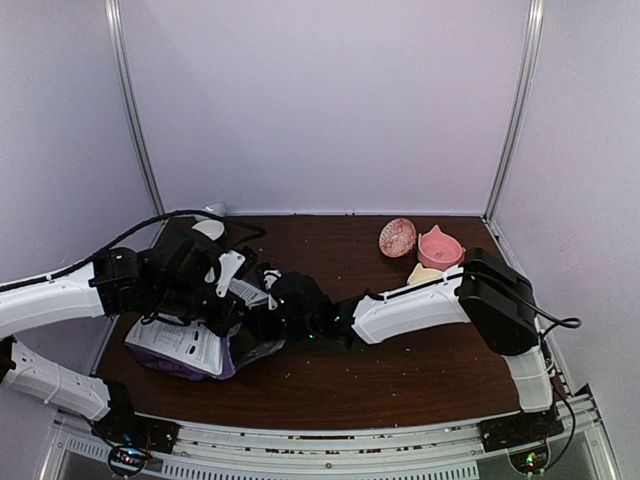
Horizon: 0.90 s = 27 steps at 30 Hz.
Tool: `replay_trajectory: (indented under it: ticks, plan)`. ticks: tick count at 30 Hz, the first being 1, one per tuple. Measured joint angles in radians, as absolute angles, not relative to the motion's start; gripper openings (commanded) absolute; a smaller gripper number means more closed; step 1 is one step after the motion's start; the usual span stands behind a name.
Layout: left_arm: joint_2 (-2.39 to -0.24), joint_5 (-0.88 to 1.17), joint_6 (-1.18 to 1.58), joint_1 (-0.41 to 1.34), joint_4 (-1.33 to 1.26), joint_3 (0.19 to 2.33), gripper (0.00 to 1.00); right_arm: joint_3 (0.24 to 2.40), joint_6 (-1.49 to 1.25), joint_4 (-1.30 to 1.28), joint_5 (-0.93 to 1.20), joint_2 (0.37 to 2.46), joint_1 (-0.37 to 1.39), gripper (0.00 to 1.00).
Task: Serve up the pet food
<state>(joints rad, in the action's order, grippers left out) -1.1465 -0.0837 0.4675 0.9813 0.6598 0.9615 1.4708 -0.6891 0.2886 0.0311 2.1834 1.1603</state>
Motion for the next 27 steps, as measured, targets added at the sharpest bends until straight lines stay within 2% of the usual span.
replay_trajectory:
  ticks: [19, 27]
  plan:
    - [-1.108, -0.181, 0.48, 0.996, 0.668, 0.971, 0.0, 1.468, -0.793, 0.342, 0.547, 2.182, 1.102, 0.07]
    - [-1.055, -0.213, 0.48, 1.007, 0.665, 0.971, 0.0, 1.324, -0.883, 0.332, 0.66, 2.027, 1.067, 0.07]
